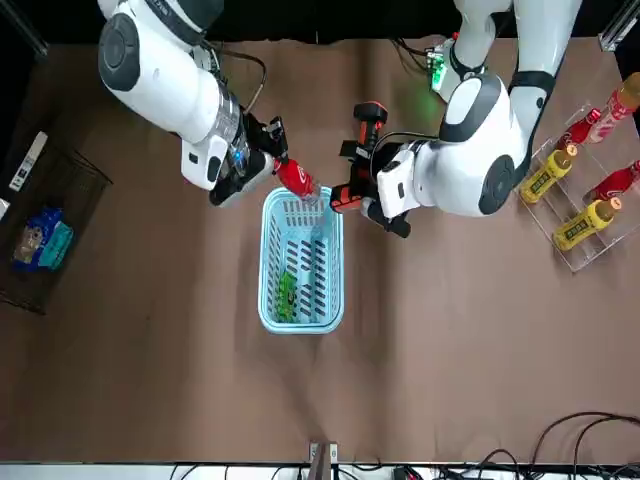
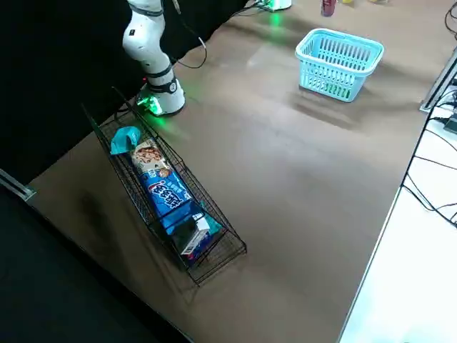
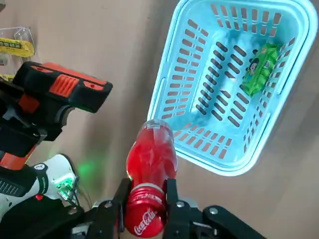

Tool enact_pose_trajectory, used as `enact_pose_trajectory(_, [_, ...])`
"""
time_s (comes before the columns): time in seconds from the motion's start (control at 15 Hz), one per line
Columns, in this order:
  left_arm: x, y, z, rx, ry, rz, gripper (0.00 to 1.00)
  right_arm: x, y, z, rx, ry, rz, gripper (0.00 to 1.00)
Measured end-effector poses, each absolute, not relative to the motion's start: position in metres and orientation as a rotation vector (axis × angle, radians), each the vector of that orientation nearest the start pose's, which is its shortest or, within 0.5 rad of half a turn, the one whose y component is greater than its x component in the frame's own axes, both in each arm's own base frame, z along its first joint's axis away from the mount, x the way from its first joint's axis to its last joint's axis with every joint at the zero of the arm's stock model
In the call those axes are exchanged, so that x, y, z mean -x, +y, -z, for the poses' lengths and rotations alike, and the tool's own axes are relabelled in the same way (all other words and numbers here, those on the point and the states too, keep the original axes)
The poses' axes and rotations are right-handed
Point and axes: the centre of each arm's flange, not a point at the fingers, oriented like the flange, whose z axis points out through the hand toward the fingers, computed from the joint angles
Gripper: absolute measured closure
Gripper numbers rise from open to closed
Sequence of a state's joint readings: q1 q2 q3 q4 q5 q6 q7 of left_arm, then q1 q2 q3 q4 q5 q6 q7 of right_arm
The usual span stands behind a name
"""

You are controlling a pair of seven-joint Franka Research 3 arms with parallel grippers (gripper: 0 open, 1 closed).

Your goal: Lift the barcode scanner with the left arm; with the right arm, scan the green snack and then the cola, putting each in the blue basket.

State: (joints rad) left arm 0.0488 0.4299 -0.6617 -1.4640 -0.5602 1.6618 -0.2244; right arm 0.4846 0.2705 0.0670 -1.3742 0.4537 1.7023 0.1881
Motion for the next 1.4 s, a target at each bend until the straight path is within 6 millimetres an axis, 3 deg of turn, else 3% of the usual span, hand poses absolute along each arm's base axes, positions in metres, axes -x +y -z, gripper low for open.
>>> enact_pose_trajectory(0.6, [-0.545,-0.364,-0.491,-2.346,-0.380,0.563,0.86,-0.530,0.374,-0.578,2.645,-0.429,-0.161,0.67])
enact_pose_trajectory(1.0, [-0.544,-0.385,-0.480,-2.330,-0.386,0.532,0.86,-0.530,0.374,-0.578,2.645,-0.428,-0.161,0.67])
enact_pose_trajectory(1.4, [-0.549,-0.385,-0.483,-2.330,-0.367,0.502,0.86,-0.530,0.374,-0.578,2.645,-0.427,-0.161,0.67])
